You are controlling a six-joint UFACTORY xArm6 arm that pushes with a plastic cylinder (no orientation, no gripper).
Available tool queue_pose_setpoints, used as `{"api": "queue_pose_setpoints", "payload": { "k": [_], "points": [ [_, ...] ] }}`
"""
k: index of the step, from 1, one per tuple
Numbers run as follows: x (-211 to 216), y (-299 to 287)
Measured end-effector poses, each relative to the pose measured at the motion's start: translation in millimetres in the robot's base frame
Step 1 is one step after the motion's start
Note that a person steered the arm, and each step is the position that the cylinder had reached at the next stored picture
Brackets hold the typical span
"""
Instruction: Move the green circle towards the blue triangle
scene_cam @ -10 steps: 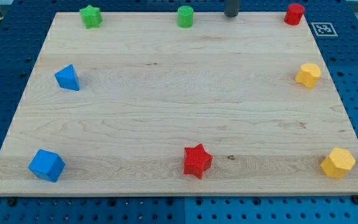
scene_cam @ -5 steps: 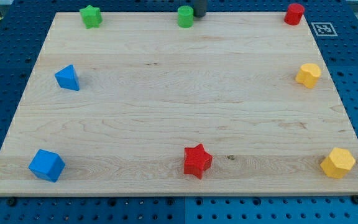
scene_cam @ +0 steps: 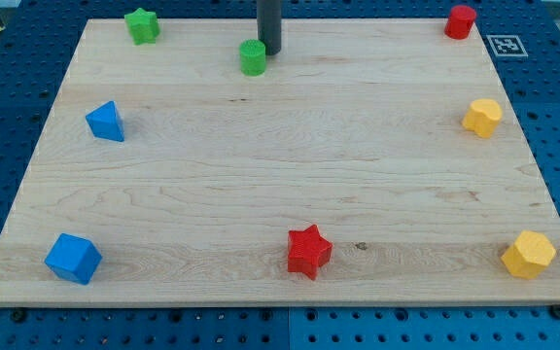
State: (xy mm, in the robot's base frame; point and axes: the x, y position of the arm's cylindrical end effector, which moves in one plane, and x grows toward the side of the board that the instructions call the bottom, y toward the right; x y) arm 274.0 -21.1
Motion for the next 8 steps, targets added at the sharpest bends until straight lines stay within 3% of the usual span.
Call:
{"api": "queue_pose_setpoints", "payload": {
  "k": [3, 5, 7, 8],
  "points": [
    [89.1, -62.4],
    [84.5, -63.4],
    [46.9, -69.7],
    [52.1, -101.4]
  ]
}}
